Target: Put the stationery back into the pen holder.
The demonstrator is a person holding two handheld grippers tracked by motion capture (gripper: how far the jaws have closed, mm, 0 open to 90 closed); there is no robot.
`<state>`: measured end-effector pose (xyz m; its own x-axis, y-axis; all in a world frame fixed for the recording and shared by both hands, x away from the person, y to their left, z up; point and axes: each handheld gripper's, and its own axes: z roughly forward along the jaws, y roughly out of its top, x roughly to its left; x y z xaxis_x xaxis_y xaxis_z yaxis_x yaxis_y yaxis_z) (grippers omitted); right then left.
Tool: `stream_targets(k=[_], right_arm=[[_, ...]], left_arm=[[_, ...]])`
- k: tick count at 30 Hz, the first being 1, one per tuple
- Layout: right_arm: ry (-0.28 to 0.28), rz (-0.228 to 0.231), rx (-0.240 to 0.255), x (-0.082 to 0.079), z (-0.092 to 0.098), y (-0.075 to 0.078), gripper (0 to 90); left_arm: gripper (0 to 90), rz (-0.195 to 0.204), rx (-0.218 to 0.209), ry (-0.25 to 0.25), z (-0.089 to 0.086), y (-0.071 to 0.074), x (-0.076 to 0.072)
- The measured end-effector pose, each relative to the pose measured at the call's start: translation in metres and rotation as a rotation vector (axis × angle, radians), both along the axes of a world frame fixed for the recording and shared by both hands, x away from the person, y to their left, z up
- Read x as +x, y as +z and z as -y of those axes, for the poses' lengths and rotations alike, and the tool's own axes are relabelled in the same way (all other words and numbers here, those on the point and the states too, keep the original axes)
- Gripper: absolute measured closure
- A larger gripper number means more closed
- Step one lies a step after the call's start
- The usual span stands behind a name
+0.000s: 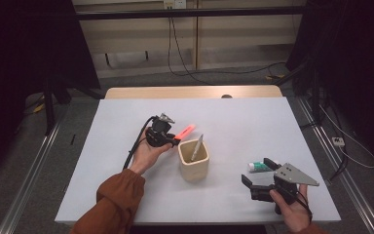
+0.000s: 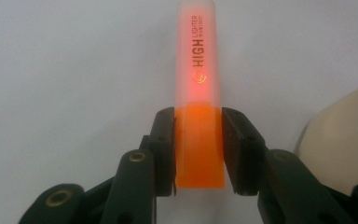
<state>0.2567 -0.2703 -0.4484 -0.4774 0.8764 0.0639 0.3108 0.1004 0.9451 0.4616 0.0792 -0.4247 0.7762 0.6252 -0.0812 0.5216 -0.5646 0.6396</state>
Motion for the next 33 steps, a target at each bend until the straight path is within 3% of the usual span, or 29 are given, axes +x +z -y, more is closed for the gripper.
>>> stream_targets(k=[13, 33], right_arm=[[0.001, 0.0, -0.001, 0.0, 0.0, 0.0, 2.4], [-0.013, 0.006, -0.018, 0.001, 0.001, 0.0, 2.1]], left_arm=[[67.2, 0.017, -0.046, 0.0, -0.018, 0.024, 0.0], [67.2, 0.05, -0.138, -0.023, -0.032, 0.063, -0.015]])
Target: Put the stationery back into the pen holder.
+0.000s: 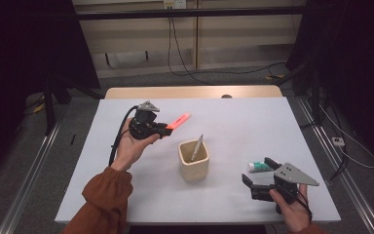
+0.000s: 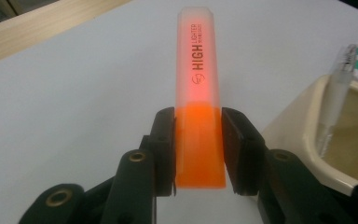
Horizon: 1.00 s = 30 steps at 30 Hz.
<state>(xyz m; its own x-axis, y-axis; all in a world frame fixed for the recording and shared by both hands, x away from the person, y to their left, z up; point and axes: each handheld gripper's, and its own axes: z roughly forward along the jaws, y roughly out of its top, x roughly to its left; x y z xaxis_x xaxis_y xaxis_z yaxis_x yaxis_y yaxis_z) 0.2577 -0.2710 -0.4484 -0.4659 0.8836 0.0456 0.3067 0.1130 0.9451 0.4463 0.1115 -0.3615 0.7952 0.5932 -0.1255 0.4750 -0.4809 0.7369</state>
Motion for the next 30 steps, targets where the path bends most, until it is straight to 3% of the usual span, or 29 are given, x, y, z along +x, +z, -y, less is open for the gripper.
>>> stream_targets(k=[15, 26, 30], right_arm=[[0.042, 0.062, -0.053, 0.002, -0.021, 0.015, 1.7], [0.101, 0.104, -0.09, 0.006, -0.044, 0.037, 2.1], [0.134, 0.127, -0.136, 0.006, -0.053, 0.046, 2.3]], left_arm=[[67.3, 0.057, -0.008, -0.08, 0.0, 0.033, -0.033], [67.3, 0.082, -0.026, -0.156, 0.01, 0.046, -0.058], [67.3, 0.081, -0.025, -0.194, 0.017, 0.048, -0.065]])
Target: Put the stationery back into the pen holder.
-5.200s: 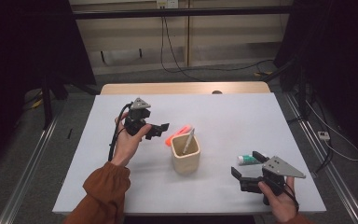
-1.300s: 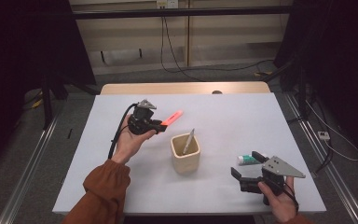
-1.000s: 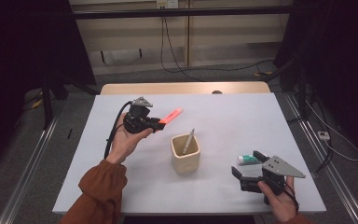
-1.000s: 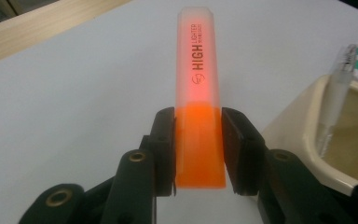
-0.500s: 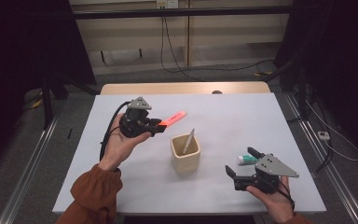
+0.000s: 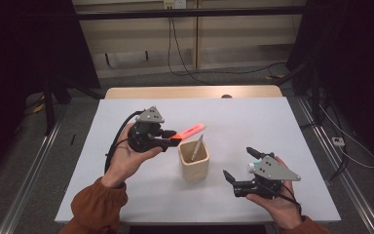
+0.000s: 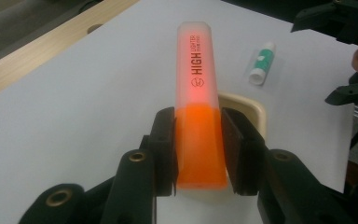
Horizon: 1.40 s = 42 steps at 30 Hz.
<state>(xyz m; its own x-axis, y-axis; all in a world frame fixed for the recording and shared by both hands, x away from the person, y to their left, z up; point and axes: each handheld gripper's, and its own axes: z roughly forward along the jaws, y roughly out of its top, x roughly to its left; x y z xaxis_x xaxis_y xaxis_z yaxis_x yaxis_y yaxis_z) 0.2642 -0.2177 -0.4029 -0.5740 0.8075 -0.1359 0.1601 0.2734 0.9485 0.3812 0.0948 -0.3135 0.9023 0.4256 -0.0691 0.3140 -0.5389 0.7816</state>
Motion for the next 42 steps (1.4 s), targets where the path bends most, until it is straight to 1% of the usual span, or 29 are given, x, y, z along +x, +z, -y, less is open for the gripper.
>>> stream_targets(k=[1, 2, 4, 5, 6, 7, 8, 10, 12, 13, 14, 15, 16, 17, 18, 19, 20, 21, 22, 24, 25, 28, 31, 33, 36, 37, 38, 39, 42], right_arm=[[0.011, 0.003, -0.013, 0.0, -0.002, 0.002, 2.4], [0.017, 0.009, -0.026, 0.0, -0.005, 0.003, 2.5], [0.034, 0.019, -0.06, -0.001, -0.01, 0.006, 5.0], [0.037, 0.029, -0.083, -0.001, -0.012, 0.008, 6.9], [0.04, 0.051, -0.11, -0.002, -0.014, 0.009, 6.7], [0.042, 0.064, -0.125, -0.002, -0.016, 0.01, 6.4], [0.045, 0.071, -0.135, -0.002, -0.018, 0.011, 6.4], [0.05, 0.089, -0.162, -0.003, -0.02, 0.013, 6.3], [0.056, 0.107, -0.187, -0.003, -0.023, 0.014, 7.5], [0.057, 0.119, -0.204, -0.003, -0.024, 0.014, 8.5], [0.058, 0.132, -0.223, -0.003, -0.025, 0.014, 9.8], [0.055, 0.149, -0.237, -0.004, -0.027, 0.014, 11.6], [0.049, 0.176, -0.254, -0.005, -0.029, 0.015, 12.0], [0.051, 0.206, -0.284, -0.006, -0.032, 0.015, 12.1], [0.056, 0.219, -0.302, -0.006, -0.033, 0.015, 12.6], [0.064, 0.221, -0.315, -0.007, -0.035, 0.015, 13.8], [0.073, 0.229, -0.326, -0.006, -0.037, 0.016, 15.2], [0.075, 0.242, -0.347, -0.006, -0.038, 0.016, 16.5], [0.077, 0.258, -0.377, -0.006, -0.04, 0.016, 18.3], [0.073, 0.309, -0.449, -0.007, -0.043, 0.015, 21.4], [0.064, 0.327, -0.468, -0.008, -0.044, 0.014, 21.1], [0.068, 0.349, -0.5, -0.008, -0.048, 0.013, 23.3], [0.055, 0.388, -0.551, -0.008, -0.051, 0.014, 26.7], [0.043, 0.423, -0.586, -0.008, -0.054, 0.015, 29.8], [0.033, 0.47, -0.654, -0.007, -0.059, 0.015, 33.7], [0.037, 0.488, -0.692, -0.006, -0.061, 0.014, 35.3], [0.04, 0.498, -0.713, -0.006, -0.062, 0.013, 36.9], [0.039, 0.509, -0.746, -0.006, -0.065, 0.011, 39.0], [0.052, 0.519, -0.771, -0.006, -0.069, 0.008, 45.5]], left_arm=[[67.3, -0.005, 0.001, -0.008, 0.001, 0.001, -0.002], [67.3, -0.008, -0.01, -0.015, 0.003, 0.001, -0.003], [67.3, -0.011, -0.007, -0.037, 0.006, 0.002, -0.006], [67.3, -0.013, -0.002, -0.047, 0.008, 0.002, -0.007], [67.3, -0.014, 0.0, -0.052, 0.009, 0.002, -0.009], [67.3, -0.012, 0.006, -0.059, 0.011, 0.002, -0.011], [67.3, -0.016, -0.002, -0.067, 0.012, 0.002, -0.012], [67.3, -0.023, -0.004, -0.082, 0.015, 0.002, -0.014], [67.3, -0.022, 0.004, -0.094, 0.018, 0.001, -0.016], [67.3, -0.023, 0.016, -0.101, 0.019, 0.001, -0.016], [67.3, -0.023, 0.009, -0.103, 0.021, 0.001, -0.017], [67.3, -0.024, 0.015, -0.112, 0.023, 0.0, -0.017], [67.3, -0.027, 0.014, -0.116, 0.025, 0.0, -0.018], [67.3, -0.026, 0.017, -0.121, 0.027, -0.001, -0.019], [67.3, -0.027, 0.024, -0.127, 0.029, -0.001, -0.019], [67.3, -0.029, 0.028, -0.132, 0.031, -0.001, -0.02], [67.3, -0.03, 0.023, -0.14, 0.033, -0.002, -0.02], [67.3, -0.029, 0.03, -0.145, 0.035, -0.001, -0.021], [67.3, -0.028, 0.031, -0.152, 0.038, -0.002, -0.022], [67.3, -0.029, 0.029, -0.161, 0.041, -0.002, -0.022], [67.3, -0.032, 0.031, -0.168, 0.043, -0.002, -0.023], [67.3, -0.036, 0.038, -0.174, 0.047, -0.002, -0.023], [67.3, -0.04, 0.043, -0.185, 0.05, -0.005, -0.025], [67.3, -0.041, 0.052, -0.192, 0.052, -0.007, -0.025], [67.2, -0.044, 0.065, -0.2, 0.054, -0.01, -0.025], [67.3, -0.042, 0.067, -0.199, 0.054, -0.01, -0.026], [67.3, -0.045, 0.065, -0.201, 0.054, -0.01, -0.025], [67.3, -0.046, 0.066, -0.202, 0.054, -0.01, -0.025], [67.3, -0.047, 0.066, -0.202, 0.055, -0.011, -0.026]])
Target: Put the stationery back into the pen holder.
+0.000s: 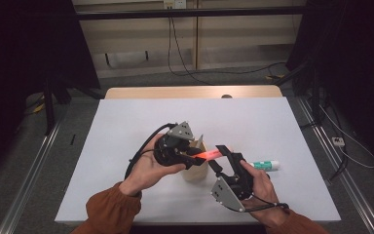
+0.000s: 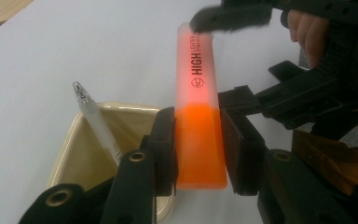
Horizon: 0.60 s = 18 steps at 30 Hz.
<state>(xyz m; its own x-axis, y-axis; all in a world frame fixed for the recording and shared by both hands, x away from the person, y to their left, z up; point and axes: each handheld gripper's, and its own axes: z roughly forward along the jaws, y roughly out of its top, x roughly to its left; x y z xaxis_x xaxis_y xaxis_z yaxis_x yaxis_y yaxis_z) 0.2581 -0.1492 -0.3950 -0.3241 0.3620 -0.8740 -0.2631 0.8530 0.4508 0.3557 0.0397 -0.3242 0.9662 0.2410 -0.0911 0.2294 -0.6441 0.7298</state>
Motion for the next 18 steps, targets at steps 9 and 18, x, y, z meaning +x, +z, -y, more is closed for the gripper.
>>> stream_targets(k=[9, 18], right_arm=[[-0.001, 0.042, -0.08, -0.002, -0.004, -0.01, 66.8], [0.015, 0.026, -0.137, -0.001, 0.001, -0.011, 75.7]], left_arm=[[67.3, -0.007, -0.003, -0.015, 0.004, -0.002, -0.002], [67.1, -0.046, -0.041, -0.021, 0.005, -0.011, 0.003]])
